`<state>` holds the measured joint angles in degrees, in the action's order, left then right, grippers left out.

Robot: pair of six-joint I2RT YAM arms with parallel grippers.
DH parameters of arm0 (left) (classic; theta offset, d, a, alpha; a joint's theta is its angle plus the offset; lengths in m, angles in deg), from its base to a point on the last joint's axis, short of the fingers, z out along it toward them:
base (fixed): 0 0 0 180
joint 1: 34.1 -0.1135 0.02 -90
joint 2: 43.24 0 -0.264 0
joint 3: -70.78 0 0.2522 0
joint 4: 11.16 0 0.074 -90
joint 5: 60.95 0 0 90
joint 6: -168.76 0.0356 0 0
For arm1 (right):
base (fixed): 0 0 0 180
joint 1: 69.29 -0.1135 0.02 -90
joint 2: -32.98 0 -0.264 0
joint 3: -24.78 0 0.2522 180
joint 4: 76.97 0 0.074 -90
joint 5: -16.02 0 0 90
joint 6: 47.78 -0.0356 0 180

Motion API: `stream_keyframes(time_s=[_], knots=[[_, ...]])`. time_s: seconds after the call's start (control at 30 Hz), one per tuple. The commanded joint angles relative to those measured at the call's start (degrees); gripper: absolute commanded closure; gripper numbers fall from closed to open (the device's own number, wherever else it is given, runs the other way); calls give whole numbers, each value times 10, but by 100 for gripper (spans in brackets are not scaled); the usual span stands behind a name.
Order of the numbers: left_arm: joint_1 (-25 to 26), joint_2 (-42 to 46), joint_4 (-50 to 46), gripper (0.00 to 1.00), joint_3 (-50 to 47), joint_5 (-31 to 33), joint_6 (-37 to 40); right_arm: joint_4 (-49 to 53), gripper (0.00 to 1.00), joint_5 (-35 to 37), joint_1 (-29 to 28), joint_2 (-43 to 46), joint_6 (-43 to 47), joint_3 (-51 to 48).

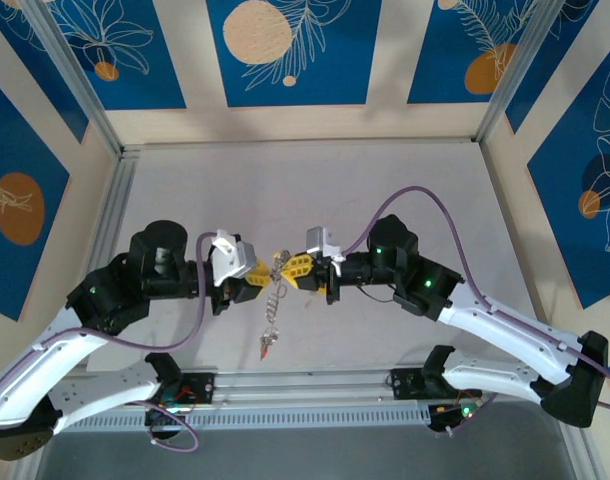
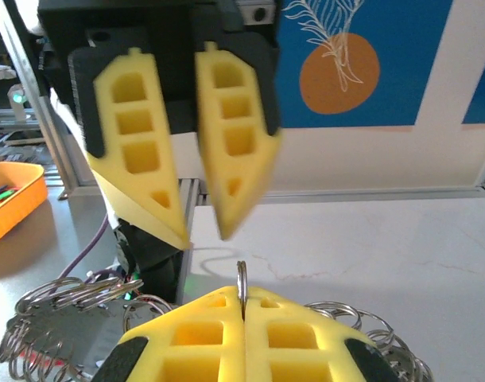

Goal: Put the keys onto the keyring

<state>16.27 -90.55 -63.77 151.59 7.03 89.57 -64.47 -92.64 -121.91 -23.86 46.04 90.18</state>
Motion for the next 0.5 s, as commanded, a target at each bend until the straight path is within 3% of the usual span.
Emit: stream_keyframes(time_s=[0.0, 0.47], knots=[[0, 11, -6, 82, -5, -26, -6, -54, 100, -5, 14, 21, -23, -10], [-1, -29, -7, 82, 16, -40, 17, -43, 100, -33, 3, 11, -14, 1]])
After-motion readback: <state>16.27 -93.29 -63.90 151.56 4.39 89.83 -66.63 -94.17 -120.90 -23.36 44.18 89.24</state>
